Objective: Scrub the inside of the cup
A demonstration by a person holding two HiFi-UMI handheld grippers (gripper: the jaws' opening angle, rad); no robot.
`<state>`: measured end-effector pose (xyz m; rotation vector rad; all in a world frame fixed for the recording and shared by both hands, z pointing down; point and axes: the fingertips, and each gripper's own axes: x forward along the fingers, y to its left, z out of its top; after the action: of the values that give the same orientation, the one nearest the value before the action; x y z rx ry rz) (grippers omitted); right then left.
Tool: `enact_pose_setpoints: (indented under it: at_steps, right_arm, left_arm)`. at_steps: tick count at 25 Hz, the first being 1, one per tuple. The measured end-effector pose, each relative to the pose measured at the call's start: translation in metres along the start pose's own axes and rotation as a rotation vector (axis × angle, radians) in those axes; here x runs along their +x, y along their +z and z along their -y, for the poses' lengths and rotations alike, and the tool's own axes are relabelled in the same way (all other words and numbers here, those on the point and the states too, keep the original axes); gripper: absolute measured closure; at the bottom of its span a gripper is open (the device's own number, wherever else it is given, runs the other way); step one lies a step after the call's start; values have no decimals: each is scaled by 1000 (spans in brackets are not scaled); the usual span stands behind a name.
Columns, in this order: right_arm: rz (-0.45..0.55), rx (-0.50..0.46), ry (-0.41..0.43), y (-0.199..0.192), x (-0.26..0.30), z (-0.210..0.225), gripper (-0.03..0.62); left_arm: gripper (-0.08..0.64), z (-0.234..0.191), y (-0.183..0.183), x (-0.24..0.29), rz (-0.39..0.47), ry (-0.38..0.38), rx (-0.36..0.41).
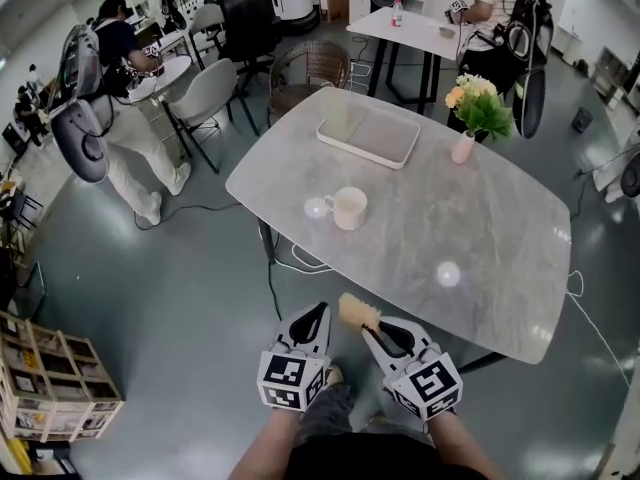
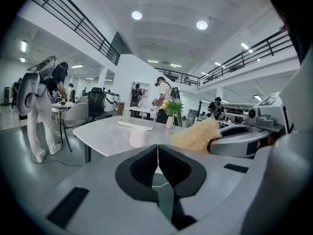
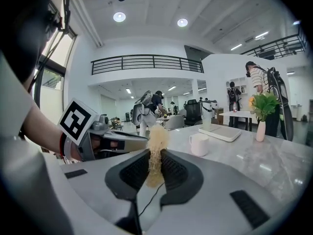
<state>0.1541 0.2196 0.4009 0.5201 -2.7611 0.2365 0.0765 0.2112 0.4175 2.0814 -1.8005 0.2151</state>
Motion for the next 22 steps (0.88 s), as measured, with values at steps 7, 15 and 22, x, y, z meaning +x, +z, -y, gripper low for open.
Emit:
enact_pose_setpoints:
  at_steps: [7,15,22]
  right_arm:
    - [-3,27,-55,7,37,14,532]
    - [-33,43,-49,0,63,20,532]
    - [-6,56,-21,19,108,47,532]
  left_arm:
    - [546,-30,10,28,-6,-69,9]
    - [546,-49,-3,35,-32,-95,-26]
    - [546,-76,4,71,-45,-98,-22]
